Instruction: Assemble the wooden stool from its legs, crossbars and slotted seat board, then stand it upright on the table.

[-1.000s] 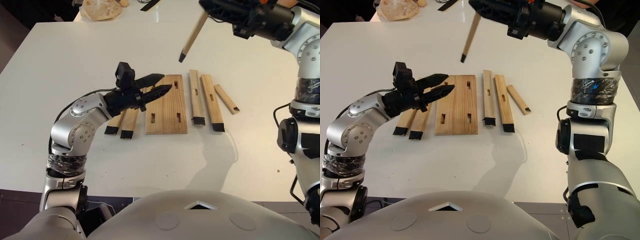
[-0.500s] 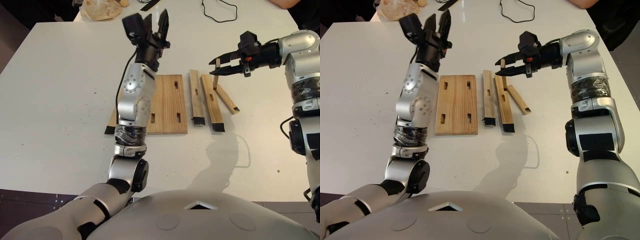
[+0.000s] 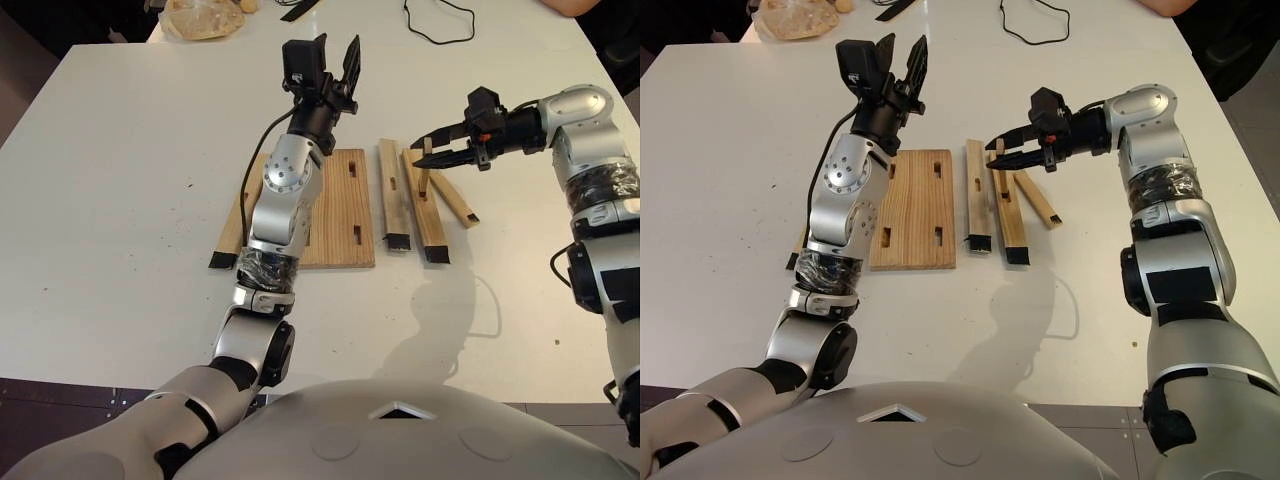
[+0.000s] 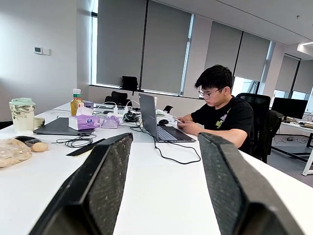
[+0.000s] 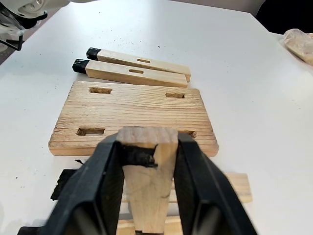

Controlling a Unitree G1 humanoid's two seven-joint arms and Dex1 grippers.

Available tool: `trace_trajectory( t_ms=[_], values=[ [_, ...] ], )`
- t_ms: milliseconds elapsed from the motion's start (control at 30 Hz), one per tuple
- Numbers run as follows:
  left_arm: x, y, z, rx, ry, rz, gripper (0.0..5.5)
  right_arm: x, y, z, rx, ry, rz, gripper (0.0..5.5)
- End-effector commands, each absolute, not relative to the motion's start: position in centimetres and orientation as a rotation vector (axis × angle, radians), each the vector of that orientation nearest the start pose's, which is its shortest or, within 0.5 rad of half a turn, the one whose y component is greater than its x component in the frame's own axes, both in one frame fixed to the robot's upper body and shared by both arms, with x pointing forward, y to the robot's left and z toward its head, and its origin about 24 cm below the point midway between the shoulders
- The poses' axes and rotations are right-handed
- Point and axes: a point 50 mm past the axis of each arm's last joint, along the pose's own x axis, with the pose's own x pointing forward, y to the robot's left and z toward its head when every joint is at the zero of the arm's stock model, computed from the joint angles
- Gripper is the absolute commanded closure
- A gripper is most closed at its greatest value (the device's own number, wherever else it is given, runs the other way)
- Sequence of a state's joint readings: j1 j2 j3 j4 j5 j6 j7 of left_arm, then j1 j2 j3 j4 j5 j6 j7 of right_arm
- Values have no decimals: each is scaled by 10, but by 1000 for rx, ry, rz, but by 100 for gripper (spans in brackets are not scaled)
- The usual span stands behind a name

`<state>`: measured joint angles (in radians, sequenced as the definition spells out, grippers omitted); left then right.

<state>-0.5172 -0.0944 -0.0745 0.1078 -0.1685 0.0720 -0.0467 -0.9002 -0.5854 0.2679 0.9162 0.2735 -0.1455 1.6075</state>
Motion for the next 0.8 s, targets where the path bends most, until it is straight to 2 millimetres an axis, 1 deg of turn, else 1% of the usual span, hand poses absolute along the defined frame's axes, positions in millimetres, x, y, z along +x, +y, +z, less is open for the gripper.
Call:
trace_trajectory(
  t_ms=[33,233,367,467,667,733,800],
  values=[
    [324,65,153,-223,-282,-335,301,340,-205,129,-362,263,1509,420],
    [325,67,153,-232,-274,-334,301,339,-207,128,-312,223,1501,420],
    [324,68,152,-236,-269,-337,301,344,-209,140,-290,163,1470,420],
    [323,68,151,-237,-261,-343,301,345,-207,145,-308,161,1479,420],
    [321,65,151,-247,-252,-354,301,340,-209,132,-375,209,1500,420],
    [321,64,151,-254,-250,-357,301,340,-209,131,-388,214,1505,420],
    [320,64,151,-262,-248,-356,301,342,-208,136,-393,201,1508,420]
  ],
)
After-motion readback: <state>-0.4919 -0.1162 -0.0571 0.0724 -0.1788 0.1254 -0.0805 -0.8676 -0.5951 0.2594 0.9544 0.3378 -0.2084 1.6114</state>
